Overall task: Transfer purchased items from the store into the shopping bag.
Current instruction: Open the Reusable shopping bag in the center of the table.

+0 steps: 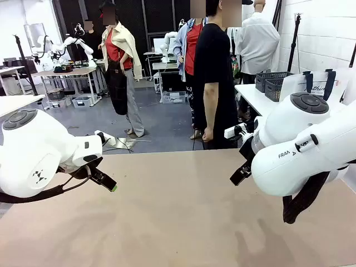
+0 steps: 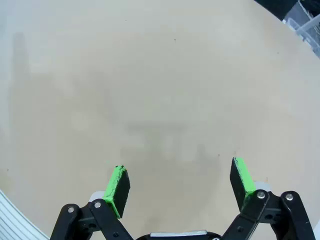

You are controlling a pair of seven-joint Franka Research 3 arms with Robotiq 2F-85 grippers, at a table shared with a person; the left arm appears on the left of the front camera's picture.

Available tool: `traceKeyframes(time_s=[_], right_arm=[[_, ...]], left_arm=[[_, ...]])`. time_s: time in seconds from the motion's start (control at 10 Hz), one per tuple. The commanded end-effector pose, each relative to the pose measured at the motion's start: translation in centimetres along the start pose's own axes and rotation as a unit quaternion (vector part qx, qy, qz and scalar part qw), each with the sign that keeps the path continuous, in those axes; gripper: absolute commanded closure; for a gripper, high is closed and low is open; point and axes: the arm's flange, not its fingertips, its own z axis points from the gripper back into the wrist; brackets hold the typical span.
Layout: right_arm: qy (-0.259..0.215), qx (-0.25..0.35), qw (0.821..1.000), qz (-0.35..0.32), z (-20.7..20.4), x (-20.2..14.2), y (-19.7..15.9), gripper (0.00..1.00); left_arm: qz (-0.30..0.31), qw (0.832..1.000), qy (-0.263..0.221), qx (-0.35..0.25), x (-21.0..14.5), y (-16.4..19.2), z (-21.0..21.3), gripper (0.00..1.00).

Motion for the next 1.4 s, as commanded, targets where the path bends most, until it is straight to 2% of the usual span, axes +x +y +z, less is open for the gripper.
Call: traceKeyframes(time_s=[0.0,1.3], right_arm=[[0.000,0.000,1.000,0.000,0.00,0.00,0.00,0.00],[0.000,0.000,1.000,0.000,0.00,0.00,0.00,0.00]], left_arm=[[0.000,1.000,0.000,0.000,0.00,0.00,0.00,0.00],[0.000,1.000,0.000,0.000,0.00,0.00,0.00,0.00]])
